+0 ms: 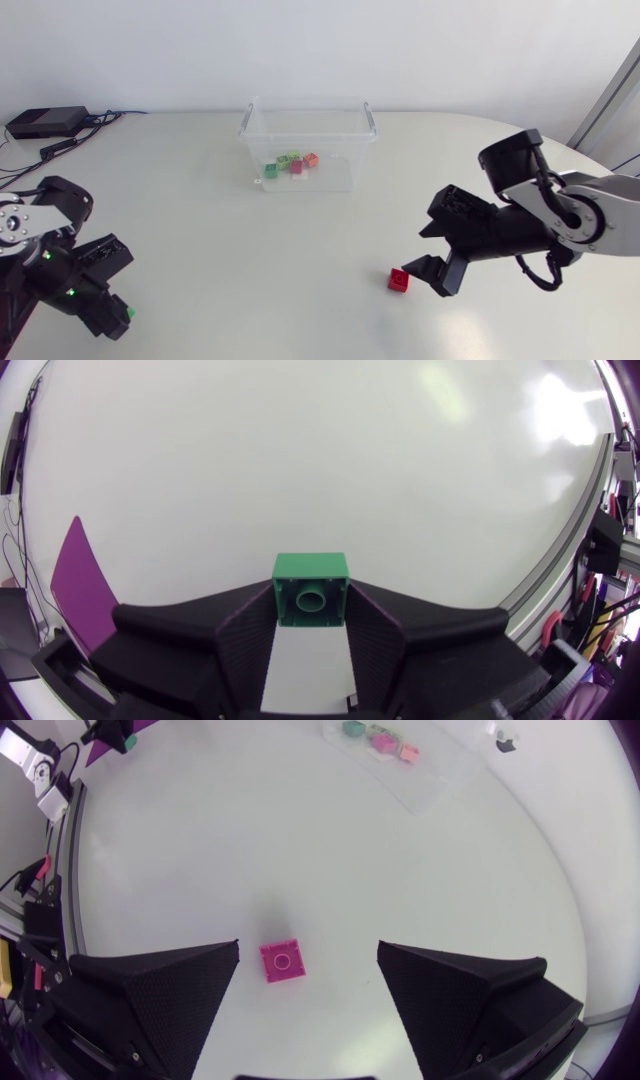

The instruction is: Place the duplo bricks in the container

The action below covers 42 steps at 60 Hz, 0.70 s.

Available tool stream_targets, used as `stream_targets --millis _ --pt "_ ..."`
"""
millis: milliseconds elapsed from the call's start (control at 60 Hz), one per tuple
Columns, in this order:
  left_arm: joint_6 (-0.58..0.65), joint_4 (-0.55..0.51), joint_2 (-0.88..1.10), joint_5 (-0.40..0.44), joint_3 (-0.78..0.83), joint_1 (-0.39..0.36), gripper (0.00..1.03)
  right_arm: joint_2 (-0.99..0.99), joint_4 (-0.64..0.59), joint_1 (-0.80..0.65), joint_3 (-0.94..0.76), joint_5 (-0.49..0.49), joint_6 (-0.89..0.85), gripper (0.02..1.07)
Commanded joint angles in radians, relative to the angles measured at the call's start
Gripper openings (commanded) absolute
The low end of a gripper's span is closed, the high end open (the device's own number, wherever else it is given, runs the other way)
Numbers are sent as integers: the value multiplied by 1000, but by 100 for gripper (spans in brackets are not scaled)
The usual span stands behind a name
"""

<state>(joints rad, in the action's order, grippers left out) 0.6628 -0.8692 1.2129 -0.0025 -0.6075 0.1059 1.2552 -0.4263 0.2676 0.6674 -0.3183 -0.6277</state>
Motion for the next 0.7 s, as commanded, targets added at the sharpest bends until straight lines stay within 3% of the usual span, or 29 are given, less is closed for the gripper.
stream_targets --millis 0,150,417,683 --pt "-8 -17 -30 38 -58 -20 27 62 -2 4 21 -8 -98 102" --pt "-38 -16 -81 119 -121 -54 27 158 21 5 32 -8 -141 102" --pt "-121 21 -148 188 -213 -138 27 247 24 28 35 -21 -191 102" --pt "-144 56 -130 233 -259 -169 27 334 18 55 70 10 -221 96"
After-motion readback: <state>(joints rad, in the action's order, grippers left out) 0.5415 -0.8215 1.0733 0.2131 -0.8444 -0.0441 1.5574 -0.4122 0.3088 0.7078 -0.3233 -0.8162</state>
